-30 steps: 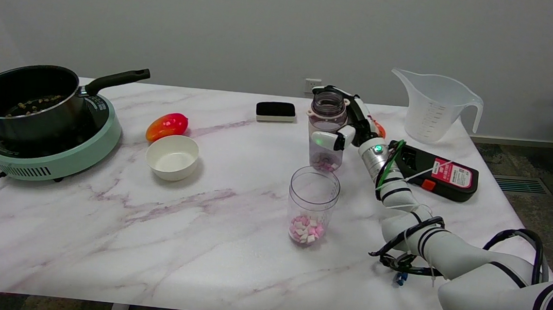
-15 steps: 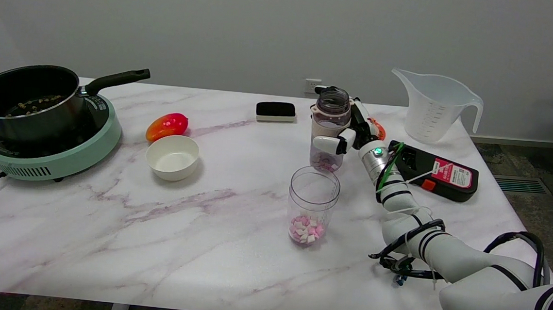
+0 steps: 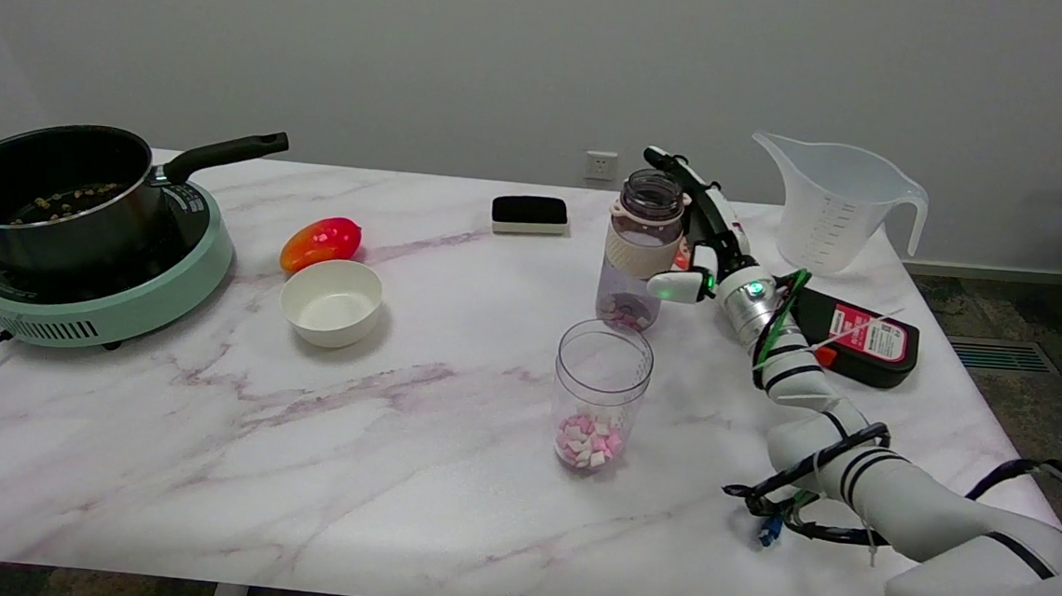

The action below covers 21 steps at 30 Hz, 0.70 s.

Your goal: Place the bottle onto the table.

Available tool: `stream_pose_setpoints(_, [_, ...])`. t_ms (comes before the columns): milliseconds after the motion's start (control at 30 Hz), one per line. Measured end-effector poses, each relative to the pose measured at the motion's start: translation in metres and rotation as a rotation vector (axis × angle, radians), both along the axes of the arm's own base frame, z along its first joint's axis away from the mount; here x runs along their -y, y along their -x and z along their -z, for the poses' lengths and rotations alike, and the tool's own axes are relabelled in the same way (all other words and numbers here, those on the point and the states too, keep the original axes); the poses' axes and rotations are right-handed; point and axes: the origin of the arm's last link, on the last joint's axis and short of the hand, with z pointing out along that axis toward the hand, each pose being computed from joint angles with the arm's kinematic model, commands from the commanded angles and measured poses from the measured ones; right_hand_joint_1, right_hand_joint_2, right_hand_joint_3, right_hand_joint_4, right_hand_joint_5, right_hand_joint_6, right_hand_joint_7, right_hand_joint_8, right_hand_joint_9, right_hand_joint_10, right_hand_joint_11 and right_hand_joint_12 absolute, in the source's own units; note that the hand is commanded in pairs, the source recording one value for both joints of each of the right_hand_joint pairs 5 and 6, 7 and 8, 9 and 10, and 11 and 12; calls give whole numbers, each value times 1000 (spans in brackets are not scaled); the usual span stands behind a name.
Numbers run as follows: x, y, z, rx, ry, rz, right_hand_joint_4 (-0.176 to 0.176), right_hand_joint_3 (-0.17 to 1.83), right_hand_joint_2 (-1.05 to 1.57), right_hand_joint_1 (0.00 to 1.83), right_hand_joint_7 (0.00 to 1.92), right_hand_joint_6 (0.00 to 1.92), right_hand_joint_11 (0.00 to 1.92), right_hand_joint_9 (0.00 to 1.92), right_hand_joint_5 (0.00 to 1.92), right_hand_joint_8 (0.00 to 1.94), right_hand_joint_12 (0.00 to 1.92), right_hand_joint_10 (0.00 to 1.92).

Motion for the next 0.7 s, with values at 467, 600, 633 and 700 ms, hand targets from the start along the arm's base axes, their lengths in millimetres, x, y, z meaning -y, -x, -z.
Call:
stream_pose_setpoints(467, [-35, -11, -48, -124, 61, 36, 0, 1282, -937, 1339, 517, 169, 561, 507, 169, 517, 561, 507])
stream_pose_setpoints(600, [-52, -17, -67, -168, 96, 49, 0, 1232, -817, 1376, 534, 177, 574, 534, 177, 534, 574, 534])
stream_pose_setpoints(633, [-57, -20, -72, -180, 105, 51, 0, 1207, -749, 1382, 541, 179, 575, 540, 179, 541, 575, 540])
stream_pose_setpoints(700, [-67, -25, -81, -205, 123, 57, 0, 1267, -658, 1386, 547, 183, 575, 537, 183, 547, 575, 537])
